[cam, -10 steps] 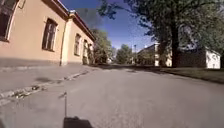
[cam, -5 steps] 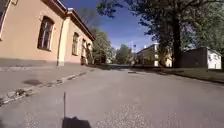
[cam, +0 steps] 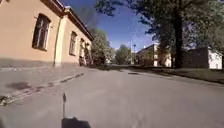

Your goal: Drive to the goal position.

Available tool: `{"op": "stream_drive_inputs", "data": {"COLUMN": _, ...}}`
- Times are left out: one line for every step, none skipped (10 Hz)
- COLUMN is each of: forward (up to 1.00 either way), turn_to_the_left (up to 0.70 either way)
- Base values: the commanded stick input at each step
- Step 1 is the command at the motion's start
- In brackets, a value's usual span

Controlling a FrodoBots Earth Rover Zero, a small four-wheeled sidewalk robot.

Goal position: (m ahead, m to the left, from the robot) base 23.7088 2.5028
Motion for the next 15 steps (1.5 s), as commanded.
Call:
{"op": "stream_drive_inputs", "data": {"forward": 1.0, "turn_to_the_left": 0.0}}
{"op": "stream_drive_inputs", "data": {"forward": 1.0, "turn_to_the_left": 0.0}}
{"op": "stream_drive_inputs", "data": {"forward": 1.0, "turn_to_the_left": 0.0}}
{"op": "stream_drive_inputs", "data": {"forward": 1.0, "turn_to_the_left": 0.0}}
{"op": "stream_drive_inputs", "data": {"forward": 1.0, "turn_to_the_left": 0.0}}
{"op": "stream_drive_inputs", "data": {"forward": 1.0, "turn_to_the_left": 0.0}}
{"op": "stream_drive_inputs", "data": {"forward": 1.0, "turn_to_the_left": 0.0}}
{"op": "stream_drive_inputs", "data": {"forward": 1.0, "turn_to_the_left": 0.0}}
{"op": "stream_drive_inputs", "data": {"forward": 1.0, "turn_to_the_left": 0.0}}
{"op": "stream_drive_inputs", "data": {"forward": 1.0, "turn_to_the_left": 0.0}}
{"op": "stream_drive_inputs", "data": {"forward": 1.0, "turn_to_the_left": 0.0}}
{"op": "stream_drive_inputs", "data": {"forward": 1.0, "turn_to_the_left": 0.0}}
{"op": "stream_drive_inputs", "data": {"forward": 1.0, "turn_to_the_left": 0.0}}
{"op": "stream_drive_inputs", "data": {"forward": 1.0, "turn_to_the_left": 0.0}}
{"op": "stream_drive_inputs", "data": {"forward": 1.0, "turn_to_the_left": 0.0}}
